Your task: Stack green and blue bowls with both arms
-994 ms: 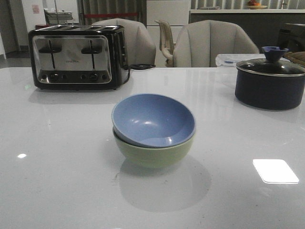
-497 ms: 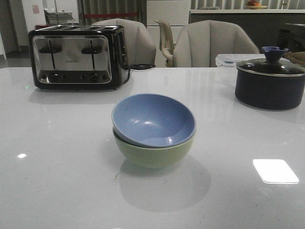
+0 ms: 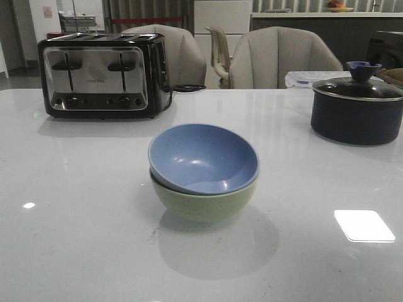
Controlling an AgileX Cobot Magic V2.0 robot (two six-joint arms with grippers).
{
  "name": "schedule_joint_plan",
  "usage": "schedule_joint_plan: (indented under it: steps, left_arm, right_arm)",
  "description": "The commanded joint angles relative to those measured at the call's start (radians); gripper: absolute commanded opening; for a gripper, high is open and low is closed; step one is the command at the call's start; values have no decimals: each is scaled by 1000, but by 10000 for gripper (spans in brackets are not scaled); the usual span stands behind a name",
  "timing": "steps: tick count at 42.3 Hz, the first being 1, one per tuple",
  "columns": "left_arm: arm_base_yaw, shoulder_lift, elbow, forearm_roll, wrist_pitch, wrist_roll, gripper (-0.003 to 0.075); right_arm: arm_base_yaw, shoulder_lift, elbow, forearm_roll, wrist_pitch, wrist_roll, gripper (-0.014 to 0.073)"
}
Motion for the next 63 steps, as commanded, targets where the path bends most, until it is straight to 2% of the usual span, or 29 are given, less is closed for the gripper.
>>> schedule_joint_plan:
  steps: [1, 8, 16, 26, 29, 32, 41, 63]
  left_arm:
    - [0, -20, 19, -8, -95, -3, 102]
    - [-2, -20, 19, -8, -95, -3, 102]
    - [-2, -20, 19, -8, -95, -3, 102]
    - [-2, -20, 19, -8, -95, -3, 102]
    - [-2, -20, 19, -8, -95, -3, 102]
    - [-2, -20, 19, -8, -95, -3, 102]
    - [-2, -20, 19, -8, -95, -3, 102]
    - [-2, -20, 19, -8, -95, -3, 102]
  right_arm:
    - [-55, -88, 19, -49, -105, -15, 43]
    - [-207, -292, 196, -60, -327, -15, 43]
    - [-358, -619, 438, -60, -564, -15, 43]
    - [-488, -871, 678, -32, -711, -9, 43]
    - [-499, -904, 719, -18, -742, -9, 43]
    - [-499, -901, 712, -18, -716, -9, 43]
    - [-484, -902, 714, -17, -773, -8, 43]
    - [-477, -902, 714, -17, -773, -8, 43]
